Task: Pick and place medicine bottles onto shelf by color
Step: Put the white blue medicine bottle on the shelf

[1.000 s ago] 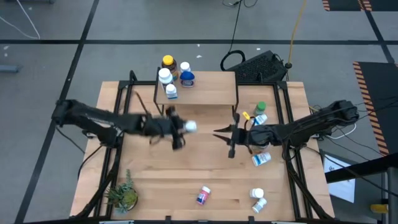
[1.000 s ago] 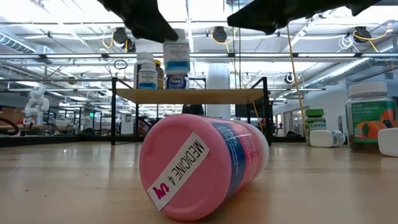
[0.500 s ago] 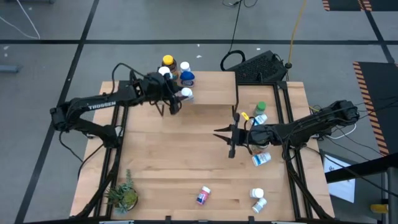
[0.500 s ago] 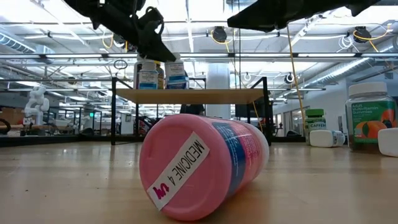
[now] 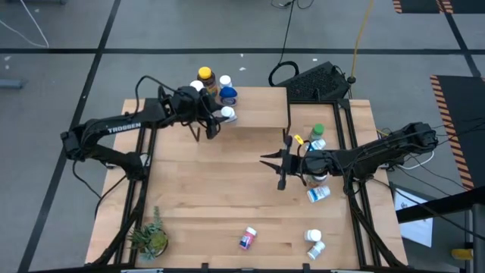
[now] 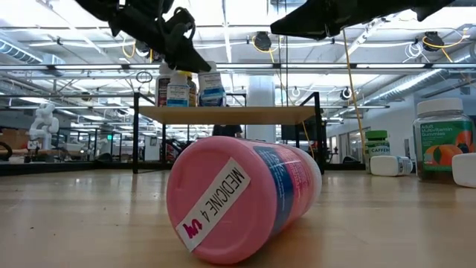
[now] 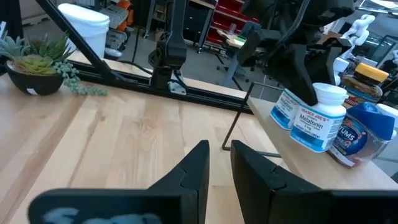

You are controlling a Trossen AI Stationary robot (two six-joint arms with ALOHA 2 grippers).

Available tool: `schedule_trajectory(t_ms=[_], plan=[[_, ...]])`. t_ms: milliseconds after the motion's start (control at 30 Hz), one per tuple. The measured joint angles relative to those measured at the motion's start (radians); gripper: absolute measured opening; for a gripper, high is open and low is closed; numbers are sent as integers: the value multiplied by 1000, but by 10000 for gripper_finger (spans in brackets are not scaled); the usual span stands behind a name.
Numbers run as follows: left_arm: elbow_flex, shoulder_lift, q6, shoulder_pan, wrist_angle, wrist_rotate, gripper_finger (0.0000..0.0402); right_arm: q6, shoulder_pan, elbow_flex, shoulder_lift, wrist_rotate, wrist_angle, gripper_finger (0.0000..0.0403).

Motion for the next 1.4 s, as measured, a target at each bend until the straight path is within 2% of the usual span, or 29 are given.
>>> schedule_trajectory(t_ms=[300,400,733,1200,1400], plan=[[9,12,60,-55,115,3,184,1,0,0,0,0,9,59],[55,52,25,-56,41,-31,184,-1,0,0,0,0,25,59],[259,205,49,-64,-205,-145,184,-5,-5,0,0,-1,8,59],[264,207,49,-50,-281,-193,186,32,-5,0,0,-1,-36,59],[260,206,52,-49,-307,-210,226,53,-4,0,0,-13,-44,59]])
